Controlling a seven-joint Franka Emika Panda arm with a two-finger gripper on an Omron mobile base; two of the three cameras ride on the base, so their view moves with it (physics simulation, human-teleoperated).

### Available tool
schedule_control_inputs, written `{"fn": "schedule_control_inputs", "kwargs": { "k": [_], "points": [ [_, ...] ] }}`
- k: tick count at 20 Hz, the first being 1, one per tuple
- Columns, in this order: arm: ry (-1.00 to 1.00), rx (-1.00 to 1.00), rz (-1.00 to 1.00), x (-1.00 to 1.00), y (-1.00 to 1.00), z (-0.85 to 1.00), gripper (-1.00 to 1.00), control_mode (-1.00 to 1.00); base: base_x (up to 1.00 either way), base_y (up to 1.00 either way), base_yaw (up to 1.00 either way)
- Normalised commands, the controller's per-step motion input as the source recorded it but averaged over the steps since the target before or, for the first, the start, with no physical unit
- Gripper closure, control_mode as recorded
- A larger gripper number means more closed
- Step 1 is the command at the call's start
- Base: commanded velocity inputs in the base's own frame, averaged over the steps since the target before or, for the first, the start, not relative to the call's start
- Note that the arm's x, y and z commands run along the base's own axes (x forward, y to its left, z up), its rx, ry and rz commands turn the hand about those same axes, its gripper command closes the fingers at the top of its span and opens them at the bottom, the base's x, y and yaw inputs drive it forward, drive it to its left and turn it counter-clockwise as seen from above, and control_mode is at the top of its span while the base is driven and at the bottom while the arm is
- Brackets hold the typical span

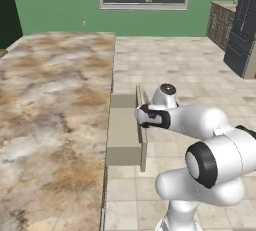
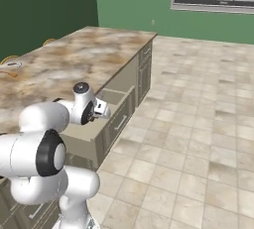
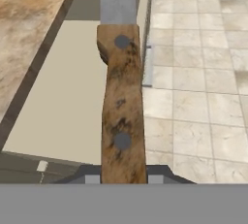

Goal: Pick up the metallic utensils from the counter and place them in the open drawer. Make sure not to pick up any wooden utensils.

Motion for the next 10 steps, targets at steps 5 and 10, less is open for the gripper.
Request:
{"fn": "schedule_control_inputs", "kwargs": {
  "k": [5, 10],
  "points": [
    [0.0, 0.0, 0.0, 0.34, 0.04, -0.22, 1.0, -1.0, 0.0, 0.0, 0.0],
    [0.0, 0.0, 0.0, 0.28, 0.07, -0.24, 1.0, -1.0, 0.0, 0.0, 0.0]
  ]
}}
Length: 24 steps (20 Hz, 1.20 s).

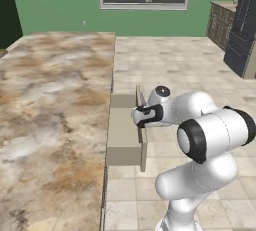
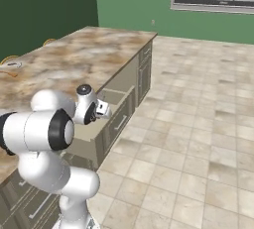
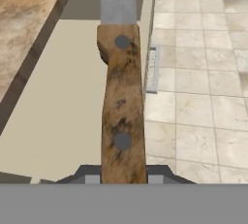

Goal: Pick up the metallic utensils from the counter and place them in the open drawer. Make sure not to pick up any wooden utensils.

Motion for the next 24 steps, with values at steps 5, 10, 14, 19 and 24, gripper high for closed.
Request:
{"fn": "schedule_control_inputs", "kwargs": {
  "k": [5, 10, 14, 19, 24],
  "points": [
    [0.0, 0.0, 0.0, 0.3, 0.05, -0.24, 1.0, -1.0, 0.0, 0.0, 0.0],
    [0.0, 0.0, 0.0, 0.33, 0.0, -0.17, 1.0, -1.0, 0.0, 0.0, 0.0],
    [0.0, 0.0, 0.0, 0.35, 0.03, -0.16, 1.0, -1.0, 0.0, 0.0, 0.0],
    [0.01, 0.01, 0.0, 0.34, 0.07, -0.22, 1.0, -1.0, 0.0, 0.0, 0.0],
    [0.01, 0.0, 0.0, 0.37, 0.01, -0.35, 1.0, -1.0, 0.0, 0.0, 0.0]
  ]
}}
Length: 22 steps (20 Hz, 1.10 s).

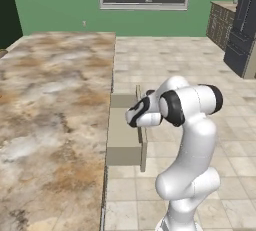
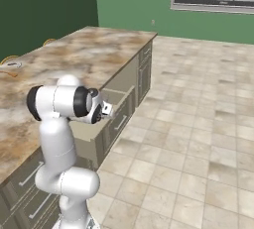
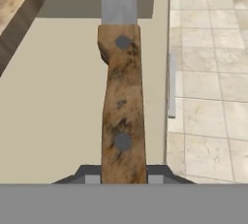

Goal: Pick up the metallic utensils from the counter and place them in the open drawer. Make sure not to pick up any wooden utensils.

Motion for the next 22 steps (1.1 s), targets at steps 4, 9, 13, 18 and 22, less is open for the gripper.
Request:
{"fn": "schedule_control_inputs", "kwargs": {
  "k": [4, 9, 13, 18, 22],
  "points": [
    [0.0, 0.0, 0.0, 0.25, 0.0, -0.46, 1.0, -1.0, 0.0, 0.0, 0.0],
    [0.0, 0.0, 0.0, 0.14, -0.25, -0.55, 1.0, -1.0, 0.0, 0.0, 0.0],
    [0.0, 0.0, 0.0, 0.05, -0.51, -0.52, 1.0, -1.0, 0.0, 0.0, 0.0],
    [0.01, 0.0, 0.0, -0.01, -0.91, -0.57, 1.0, -1.0, 0.0, 0.0, 0.0],
    [0.04, 0.0, 0.0, -0.07, -1.0, -0.51, 1.0, -1.0, 0.0, 0.0, 0.0]
  ]
}}
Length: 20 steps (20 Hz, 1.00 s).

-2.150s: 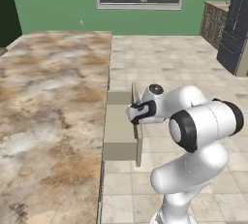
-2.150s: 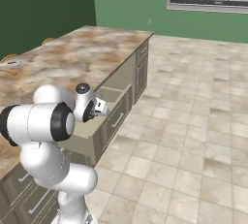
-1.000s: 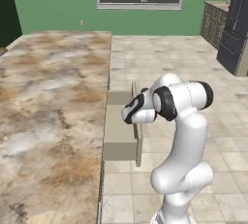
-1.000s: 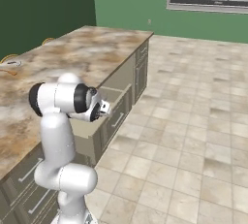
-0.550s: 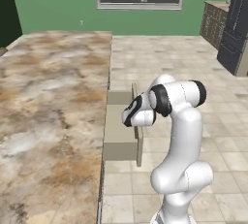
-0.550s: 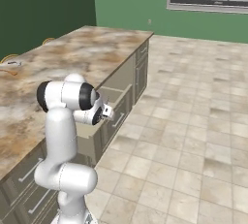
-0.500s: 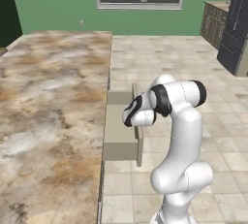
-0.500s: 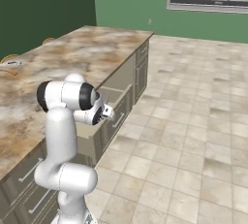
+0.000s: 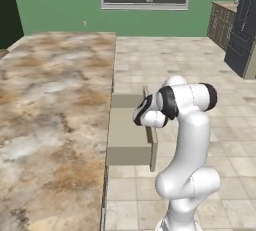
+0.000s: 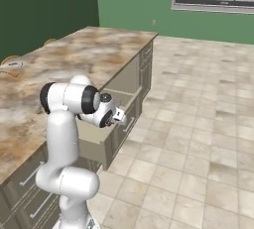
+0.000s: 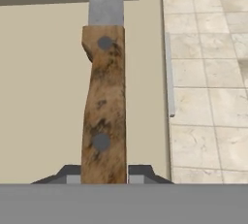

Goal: Pick up the metallic utensils from the counter and place them in the open drawer. Make sure not to pick up any wooden utensils.

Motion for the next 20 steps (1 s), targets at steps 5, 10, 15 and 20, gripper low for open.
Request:
{"fn": "schedule_control_inputs", "kwargs": {
  "k": [5, 10, 15, 20],
  "points": [
    [0.05, -0.03, 0.0, -0.1, -1.0, -0.57, 1.0, -1.0, 0.0, 0.0, 0.0],
    [0.06, -0.05, 0.0, -0.13, -1.0, -0.59, 1.0, -1.0, 0.0, 0.0, 0.0],
    [0.05, -0.02, 0.0, -0.43, -0.81, 0.13, 1.0, -1.0, 0.0, 0.0, 0.0],
    [-0.07, 0.0, 0.0, -0.49, 0.08, 1.0, 1.0, -1.0, 0.0, 0.0, 0.0]
  ]
}}
